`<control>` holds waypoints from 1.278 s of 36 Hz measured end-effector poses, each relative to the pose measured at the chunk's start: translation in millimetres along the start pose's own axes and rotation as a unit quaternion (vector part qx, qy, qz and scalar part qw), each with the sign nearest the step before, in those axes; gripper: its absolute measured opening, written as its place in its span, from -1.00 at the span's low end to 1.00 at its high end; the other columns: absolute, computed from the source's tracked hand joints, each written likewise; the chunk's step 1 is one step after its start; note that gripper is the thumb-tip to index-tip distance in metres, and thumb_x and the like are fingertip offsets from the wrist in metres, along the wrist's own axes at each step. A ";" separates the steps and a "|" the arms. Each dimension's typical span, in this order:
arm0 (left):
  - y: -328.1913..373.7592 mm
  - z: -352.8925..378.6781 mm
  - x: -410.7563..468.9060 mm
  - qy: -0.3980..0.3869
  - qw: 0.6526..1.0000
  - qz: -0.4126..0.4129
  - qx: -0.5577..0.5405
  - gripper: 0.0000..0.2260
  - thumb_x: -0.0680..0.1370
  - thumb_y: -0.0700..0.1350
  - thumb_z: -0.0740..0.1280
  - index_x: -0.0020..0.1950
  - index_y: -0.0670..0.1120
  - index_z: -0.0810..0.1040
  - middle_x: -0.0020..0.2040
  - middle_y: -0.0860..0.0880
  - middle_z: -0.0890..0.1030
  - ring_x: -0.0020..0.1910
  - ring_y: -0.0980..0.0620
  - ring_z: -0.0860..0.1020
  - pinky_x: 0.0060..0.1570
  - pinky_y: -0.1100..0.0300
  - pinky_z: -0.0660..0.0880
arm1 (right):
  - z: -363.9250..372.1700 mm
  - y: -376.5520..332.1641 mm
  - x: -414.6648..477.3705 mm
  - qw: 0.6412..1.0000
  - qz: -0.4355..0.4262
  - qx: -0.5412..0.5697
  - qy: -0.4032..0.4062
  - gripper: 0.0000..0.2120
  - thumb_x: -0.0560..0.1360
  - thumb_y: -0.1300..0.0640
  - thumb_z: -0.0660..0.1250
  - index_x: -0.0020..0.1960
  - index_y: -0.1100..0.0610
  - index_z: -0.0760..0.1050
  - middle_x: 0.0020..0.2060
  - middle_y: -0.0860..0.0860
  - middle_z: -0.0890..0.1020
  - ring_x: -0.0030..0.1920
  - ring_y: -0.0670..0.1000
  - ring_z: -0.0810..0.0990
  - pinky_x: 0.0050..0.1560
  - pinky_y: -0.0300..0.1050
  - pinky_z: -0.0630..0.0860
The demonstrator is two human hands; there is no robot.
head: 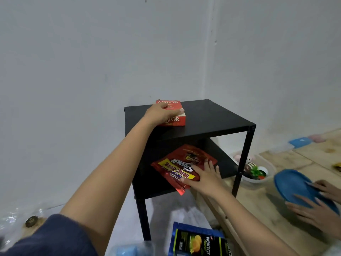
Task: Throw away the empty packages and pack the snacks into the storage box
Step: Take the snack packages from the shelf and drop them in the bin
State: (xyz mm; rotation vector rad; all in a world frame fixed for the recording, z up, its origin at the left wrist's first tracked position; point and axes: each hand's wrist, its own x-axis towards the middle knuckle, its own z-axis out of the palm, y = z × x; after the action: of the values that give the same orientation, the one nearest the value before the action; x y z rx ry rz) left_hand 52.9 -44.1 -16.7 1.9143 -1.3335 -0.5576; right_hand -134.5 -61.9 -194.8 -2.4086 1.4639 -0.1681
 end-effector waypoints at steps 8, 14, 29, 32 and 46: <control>-1.9 -11.2 -6.9 -0.044 0.998 0.019 -0.038 -0.37 0.43 0.11 0.41 0.44 -0.02 0.30 0.39 -0.05 0.39 0.27 -0.02 0.42 0.26 0.14 0.32 | -3.7 2.3 -6.6 0.999 -0.032 0.017 -0.036 -0.20 0.37 -0.43 0.20 0.50 -0.16 0.06 0.54 0.13 -0.06 0.52 0.19 -0.22 0.46 0.16 -0.27; 0.5 -9.7 -14.3 -0.041 0.998 0.048 -0.032 -0.55 0.51 0.09 0.32 0.38 0.03 0.40 0.42 -0.05 0.35 0.30 -0.04 0.37 0.14 0.17 0.30 | 3.9 0.4 -9.6 0.998 -0.063 0.006 -0.020 -0.33 0.46 -0.35 0.17 0.49 -0.17 0.10 0.54 0.12 -0.05 0.53 0.12 -0.17 0.47 0.10 -0.26; 8.4 10.4 -12.9 0.094 0.992 0.057 0.064 -0.26 0.23 0.42 0.37 0.28 0.02 0.51 0.33 -0.01 0.48 0.31 -0.08 0.41 0.21 0.02 0.41 | 8.2 15.0 -13.5 0.982 -0.158 0.100 0.023 -0.62 0.56 -0.13 0.16 0.37 -0.21 0.31 0.44 -0.15 0.30 0.44 -0.24 0.10 0.48 -0.07 -0.11; 6.0 11.6 -11.5 0.109 0.991 0.057 0.055 -0.37 0.30 0.31 0.41 0.29 0.03 0.49 0.35 -0.06 0.46 0.32 -0.08 0.40 0.17 0.07 0.39 | 10.4 15.3 -14.7 0.978 -0.173 0.115 0.036 -0.62 0.54 -0.12 0.15 0.36 -0.20 0.32 0.40 -0.17 0.36 0.35 -0.31 0.11 0.46 -0.12 -0.06; 17.6 14.8 -62.7 0.168 0.982 0.092 0.005 -0.46 0.31 0.18 0.45 0.23 0.01 0.55 0.24 -0.05 0.53 0.15 -0.04 0.52 -0.06 0.17 0.47 | -3.5 20.4 -59.3 0.964 -0.207 0.137 0.098 -0.68 0.58 -0.06 0.17 0.30 -0.34 0.35 0.28 -0.16 0.50 0.32 -0.17 0.39 0.29 -0.08 0.41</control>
State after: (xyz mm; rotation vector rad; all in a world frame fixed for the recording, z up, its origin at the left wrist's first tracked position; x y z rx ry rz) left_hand 8.7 5.9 -16.2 1.7748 -1.2727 -0.1271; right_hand -180.4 -19.1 -194.5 -2.4812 0.9094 -0.6741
